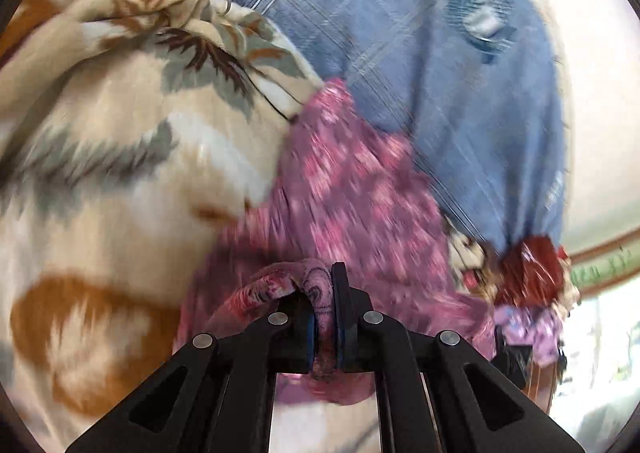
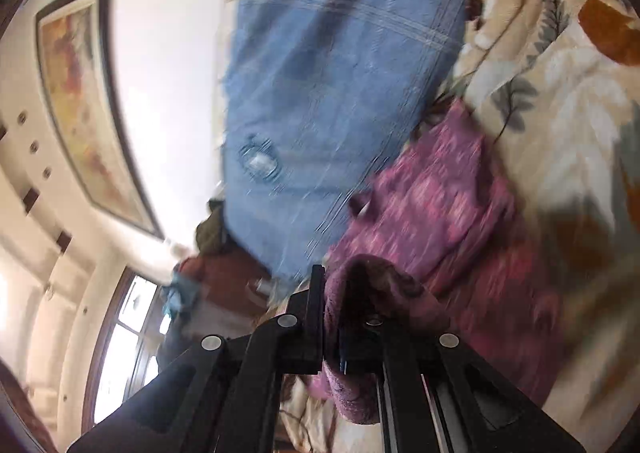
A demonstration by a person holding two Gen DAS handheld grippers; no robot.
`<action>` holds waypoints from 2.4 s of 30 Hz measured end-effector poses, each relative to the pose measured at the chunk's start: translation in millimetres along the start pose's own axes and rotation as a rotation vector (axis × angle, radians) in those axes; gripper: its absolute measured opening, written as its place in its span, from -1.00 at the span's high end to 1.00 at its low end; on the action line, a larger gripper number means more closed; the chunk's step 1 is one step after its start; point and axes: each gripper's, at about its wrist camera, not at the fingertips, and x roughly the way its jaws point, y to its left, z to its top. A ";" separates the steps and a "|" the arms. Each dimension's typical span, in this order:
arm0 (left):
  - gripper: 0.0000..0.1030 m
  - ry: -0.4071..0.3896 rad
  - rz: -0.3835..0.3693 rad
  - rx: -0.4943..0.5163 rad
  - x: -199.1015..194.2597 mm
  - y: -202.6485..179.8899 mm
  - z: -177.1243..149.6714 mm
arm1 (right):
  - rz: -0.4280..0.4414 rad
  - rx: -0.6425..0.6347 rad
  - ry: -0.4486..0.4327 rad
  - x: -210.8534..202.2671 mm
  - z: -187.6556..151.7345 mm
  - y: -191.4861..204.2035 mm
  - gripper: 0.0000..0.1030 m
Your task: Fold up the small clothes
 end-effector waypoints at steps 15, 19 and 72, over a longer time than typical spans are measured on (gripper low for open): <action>0.25 0.036 0.033 -0.060 53.7 -6.3 39.2 | -0.184 0.049 0.039 23.2 22.6 -28.3 0.08; -0.18 -0.001 -0.015 0.018 36.3 -20.7 8.4 | -0.212 0.042 0.080 25.7 12.0 -24.0 0.07; -0.23 0.048 0.569 0.809 131.2 -69.9 28.3 | -0.754 -0.374 0.112 102.6 55.0 -21.4 -0.25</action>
